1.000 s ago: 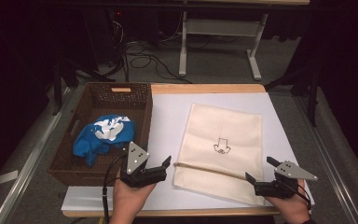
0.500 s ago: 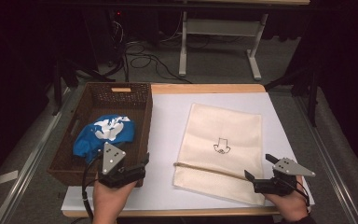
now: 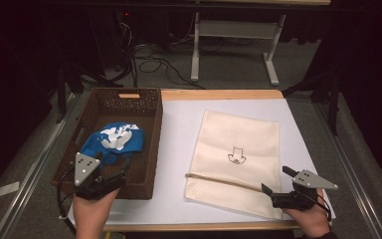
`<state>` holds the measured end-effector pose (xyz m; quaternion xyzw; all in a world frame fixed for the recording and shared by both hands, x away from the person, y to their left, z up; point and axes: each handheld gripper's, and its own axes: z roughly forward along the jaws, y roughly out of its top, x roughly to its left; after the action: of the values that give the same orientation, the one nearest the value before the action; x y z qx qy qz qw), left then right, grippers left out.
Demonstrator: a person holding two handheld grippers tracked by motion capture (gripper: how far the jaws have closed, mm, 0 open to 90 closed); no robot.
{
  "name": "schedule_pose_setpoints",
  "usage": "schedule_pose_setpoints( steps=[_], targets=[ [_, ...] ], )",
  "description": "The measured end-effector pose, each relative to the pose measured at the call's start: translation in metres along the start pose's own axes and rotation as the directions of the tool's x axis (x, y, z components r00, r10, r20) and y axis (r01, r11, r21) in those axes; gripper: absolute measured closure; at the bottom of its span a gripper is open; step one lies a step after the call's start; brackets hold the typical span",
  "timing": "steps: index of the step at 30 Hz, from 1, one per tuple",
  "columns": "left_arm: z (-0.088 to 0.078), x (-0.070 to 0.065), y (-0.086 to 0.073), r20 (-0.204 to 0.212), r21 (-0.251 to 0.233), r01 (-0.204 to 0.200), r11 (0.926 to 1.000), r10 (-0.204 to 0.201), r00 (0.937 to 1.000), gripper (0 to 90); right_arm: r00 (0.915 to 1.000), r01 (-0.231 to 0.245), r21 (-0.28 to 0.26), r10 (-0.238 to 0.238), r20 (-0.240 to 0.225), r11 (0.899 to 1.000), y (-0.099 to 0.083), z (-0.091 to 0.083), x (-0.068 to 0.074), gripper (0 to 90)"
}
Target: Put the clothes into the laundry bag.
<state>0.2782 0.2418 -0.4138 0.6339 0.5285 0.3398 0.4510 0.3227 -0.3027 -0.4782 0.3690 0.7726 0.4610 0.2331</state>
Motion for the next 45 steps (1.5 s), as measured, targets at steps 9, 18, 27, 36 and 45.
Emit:
schedule_pose_setpoints(
  steps=[9, 18, 27, 36, 45],
  targets=[
    [-0.004, 0.012, -0.005, -0.057, 0.014, -0.002, 0.9999, 0.002, 0.9984, 13.9, 0.9999, -0.005, 0.009, 0.005, -0.015, 1.000, 0.002, 0.000, 0.001, 2.7],
    [0.004, 0.009, -0.007, -0.057, 0.013, -0.004, 0.9999, 0.005, 0.9984, 13.2, 0.9999, -0.012, 0.015, 0.012, -0.010, 1.000, -0.001, 0.001, 0.001, 2.4],
    [0.016, 0.006, 0.002, -0.039, 0.006, 0.016, 0.9999, -0.016, 0.9991, 15.0, 0.9994, -0.018, 0.022, 0.019, -0.029, 1.000, -0.001, 0.002, 0.001, 1.9],
    [0.026, 0.003, 0.022, -0.035, -0.009, 0.018, 0.9998, -0.018, 0.9992, 13.8, 0.9986, -0.042, 0.010, 0.042, -0.030, 0.999, -0.001, -0.003, -0.002, 2.7],
    [0.040, -0.001, 0.036, -0.016, -0.022, 0.014, 0.9996, -0.015, 0.9998, 13.8, 0.9984, -0.043, 0.007, 0.043, -0.036, 0.999, -0.001, -0.003, -0.002, 2.8]
  ],
)
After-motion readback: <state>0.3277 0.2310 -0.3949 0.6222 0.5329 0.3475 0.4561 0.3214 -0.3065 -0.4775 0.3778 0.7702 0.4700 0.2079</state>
